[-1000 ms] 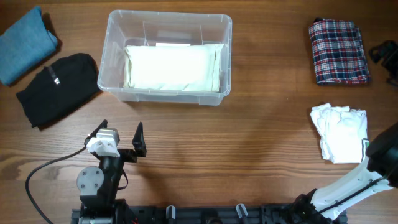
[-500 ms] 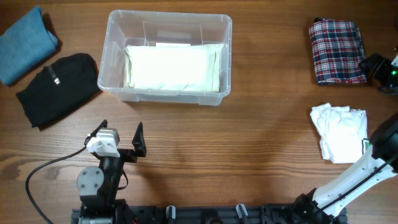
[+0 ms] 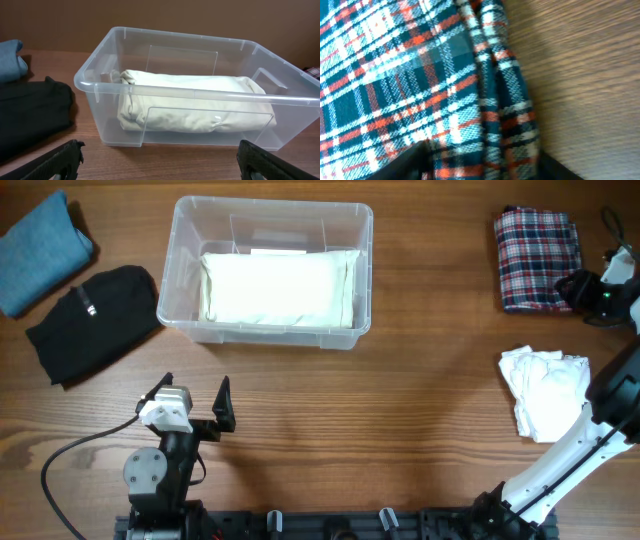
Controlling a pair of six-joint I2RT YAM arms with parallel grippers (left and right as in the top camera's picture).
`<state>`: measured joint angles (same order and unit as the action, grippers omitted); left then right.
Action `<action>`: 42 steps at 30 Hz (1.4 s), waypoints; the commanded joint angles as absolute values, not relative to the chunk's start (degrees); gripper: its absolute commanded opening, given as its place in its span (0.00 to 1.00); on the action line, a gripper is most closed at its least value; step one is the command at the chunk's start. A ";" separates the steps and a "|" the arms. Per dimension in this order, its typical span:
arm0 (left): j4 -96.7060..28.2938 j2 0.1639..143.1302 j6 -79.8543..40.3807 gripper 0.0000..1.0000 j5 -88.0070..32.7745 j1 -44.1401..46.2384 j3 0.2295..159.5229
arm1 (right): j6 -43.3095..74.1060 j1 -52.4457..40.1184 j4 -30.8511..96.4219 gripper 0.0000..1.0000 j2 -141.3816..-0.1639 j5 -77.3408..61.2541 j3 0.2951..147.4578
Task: Pack container
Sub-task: 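Grasp the red-plaid shirt with the right gripper and lift, then carry the plaid shirt into the bin's left side and release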
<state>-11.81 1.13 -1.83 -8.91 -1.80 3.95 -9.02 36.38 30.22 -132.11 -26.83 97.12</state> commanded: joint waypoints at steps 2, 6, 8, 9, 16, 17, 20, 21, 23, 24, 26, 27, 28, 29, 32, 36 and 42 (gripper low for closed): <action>-11.79 0.80 -2.37 1.00 -9.39 -2.20 3.68 | -7.97 34.13 30.72 0.21 -134.52 -31.44 97.12; -11.79 0.80 -2.37 1.00 -9.39 -2.20 3.68 | -3.25 34.13 30.87 0.04 -133.36 -36.03 97.12; -11.79 0.80 -2.37 1.00 -9.39 -2.20 3.68 | -1.30 33.95 31.66 0.04 -131.39 -38.50 97.14; -11.79 0.82 -2.37 1.00 -9.39 -2.20 3.68 | -1.26 33.69 32.25 0.04 -130.23 -38.89 97.17; -11.77 0.82 -2.37 1.00 -9.39 -2.20 3.68 | 0.34 25.12 36.10 0.04 -110.80 -38.61 97.17; -11.79 0.80 -2.37 1.00 -9.39 -2.20 3.68 | 0.51 23.11 36.05 0.04 -107.81 -38.61 97.17; -11.79 0.80 -2.37 0.99 -9.39 -2.20 3.68 | 2.20 16.69 35.46 0.04 -100.44 -38.17 97.19; -11.79 0.82 -2.37 1.00 -9.39 -2.20 3.68 | 3.20 14.96 35.24 0.04 -98.91 -37.98 97.17; -11.79 0.80 -2.37 1.00 -9.39 -2.20 3.68 | 5.17 9.93 34.20 0.04 -95.31 -38.00 97.19; -11.79 0.80 -2.37 1.00 -9.39 -2.20 3.68 | 6.68 7.40 33.39 0.04 -93.95 -38.00 97.19; -11.79 0.80 -2.37 1.00 -9.39 -2.20 3.68 | 9.26 2.57 31.35 0.04 -92.09 -37.98 97.19; -11.79 0.82 -2.37 1.00 -9.39 -2.20 3.68 | 10.07 -0.40 29.56 0.04 -91.18 -37.71 97.19; -11.79 0.80 -2.37 1.00 -9.39 -2.20 3.68 | 12.19 -2.42 27.94 0.04 -90.70 -36.56 97.17; -11.77 0.80 -2.37 1.00 -9.39 -2.20 3.68 | 13.58 -5.80 25.19 0.04 -90.35 -35.14 97.17; -11.79 0.80 -2.39 1.00 -9.39 -2.20 3.68 | 15.25 -13.85 22.74 0.04 -90.54 -29.12 97.17; -11.79 0.80 -2.37 1.00 -9.39 -2.20 3.68 | 15.22 -27.77 18.44 0.04 -92.75 -10.92 97.17; -11.79 0.80 -2.37 1.00 -9.39 -2.20 3.68 | 20.16 -40.01 4.78 0.04 -104.92 0.91 97.17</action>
